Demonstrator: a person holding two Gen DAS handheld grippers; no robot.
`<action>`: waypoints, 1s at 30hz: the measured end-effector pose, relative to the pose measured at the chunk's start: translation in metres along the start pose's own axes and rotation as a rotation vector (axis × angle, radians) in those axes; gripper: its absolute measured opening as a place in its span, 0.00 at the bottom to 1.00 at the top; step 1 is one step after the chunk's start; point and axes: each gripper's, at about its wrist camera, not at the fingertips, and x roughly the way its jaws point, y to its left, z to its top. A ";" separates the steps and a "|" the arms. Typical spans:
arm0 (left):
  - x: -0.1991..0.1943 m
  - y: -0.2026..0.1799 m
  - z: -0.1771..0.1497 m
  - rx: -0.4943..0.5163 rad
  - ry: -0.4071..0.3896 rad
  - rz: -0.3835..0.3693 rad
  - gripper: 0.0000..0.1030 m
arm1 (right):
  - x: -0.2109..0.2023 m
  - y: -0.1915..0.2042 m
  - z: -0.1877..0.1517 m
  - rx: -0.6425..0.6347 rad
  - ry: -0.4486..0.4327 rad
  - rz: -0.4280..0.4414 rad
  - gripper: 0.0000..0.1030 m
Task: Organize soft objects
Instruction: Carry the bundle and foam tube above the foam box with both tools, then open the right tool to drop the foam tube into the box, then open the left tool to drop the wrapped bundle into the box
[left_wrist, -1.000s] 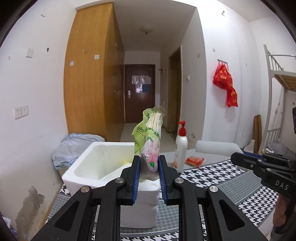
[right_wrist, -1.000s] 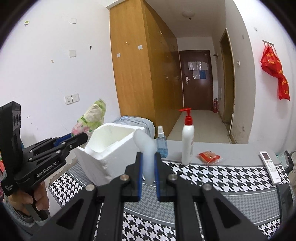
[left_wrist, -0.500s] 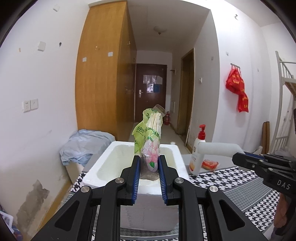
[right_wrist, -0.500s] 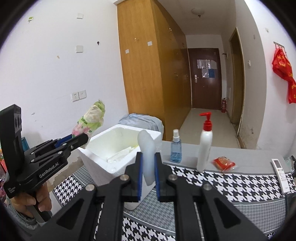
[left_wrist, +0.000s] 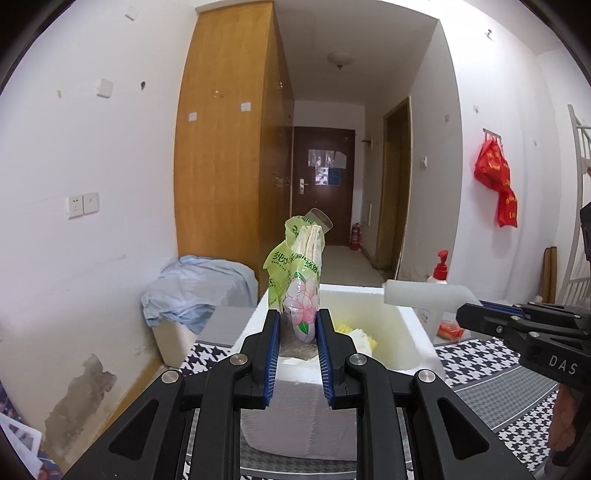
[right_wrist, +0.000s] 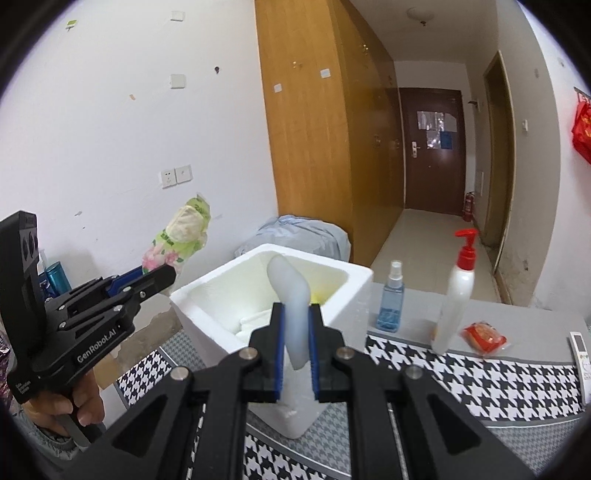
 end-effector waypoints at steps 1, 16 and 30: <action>0.000 0.001 0.000 -0.001 0.000 0.001 0.20 | 0.002 0.003 0.000 -0.007 0.001 0.003 0.14; 0.000 0.014 -0.005 -0.011 0.012 0.010 0.21 | 0.042 0.022 0.008 -0.020 0.062 0.042 0.15; 0.009 0.020 -0.006 -0.017 0.027 0.014 0.21 | 0.045 0.028 0.004 -0.051 0.074 0.016 0.80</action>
